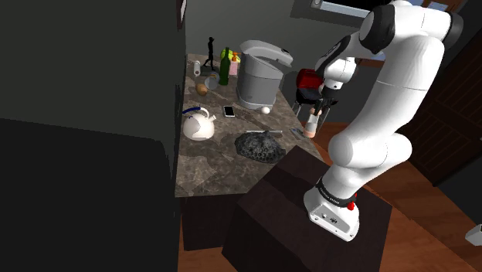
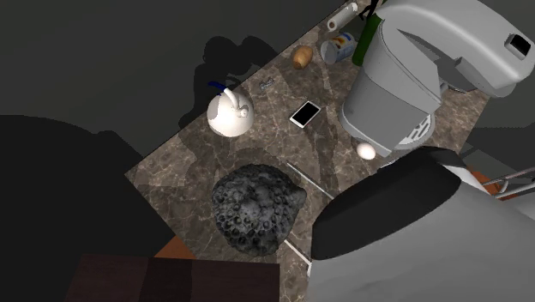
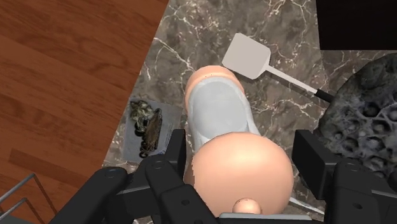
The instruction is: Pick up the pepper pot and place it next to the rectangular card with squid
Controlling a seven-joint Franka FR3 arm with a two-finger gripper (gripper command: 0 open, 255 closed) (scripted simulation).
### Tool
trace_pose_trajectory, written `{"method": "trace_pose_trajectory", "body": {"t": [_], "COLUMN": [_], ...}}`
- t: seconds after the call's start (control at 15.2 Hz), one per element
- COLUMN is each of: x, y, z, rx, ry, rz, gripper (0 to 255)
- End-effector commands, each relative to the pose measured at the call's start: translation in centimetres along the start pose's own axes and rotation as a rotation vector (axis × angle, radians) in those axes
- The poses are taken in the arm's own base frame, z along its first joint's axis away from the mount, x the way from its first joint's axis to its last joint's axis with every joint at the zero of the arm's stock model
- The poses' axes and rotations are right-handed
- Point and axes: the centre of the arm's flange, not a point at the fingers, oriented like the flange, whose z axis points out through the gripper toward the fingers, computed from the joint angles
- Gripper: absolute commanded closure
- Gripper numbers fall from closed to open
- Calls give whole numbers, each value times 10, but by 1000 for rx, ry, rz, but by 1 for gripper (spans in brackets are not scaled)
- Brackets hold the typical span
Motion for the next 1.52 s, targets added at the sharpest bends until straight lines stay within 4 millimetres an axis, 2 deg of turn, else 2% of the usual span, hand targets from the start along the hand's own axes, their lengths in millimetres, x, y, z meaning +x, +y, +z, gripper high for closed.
{"method": "trace_pose_trajectory", "body": {"t": [0.0,1.19,1.45], "x": [1,8,9], "y": [0,7,7], "z": [11,106,109], "rx": [-1,-1,-1], "ry": [0,0,0], "rz": [0,0,0], "gripper": [255,255,255]}}
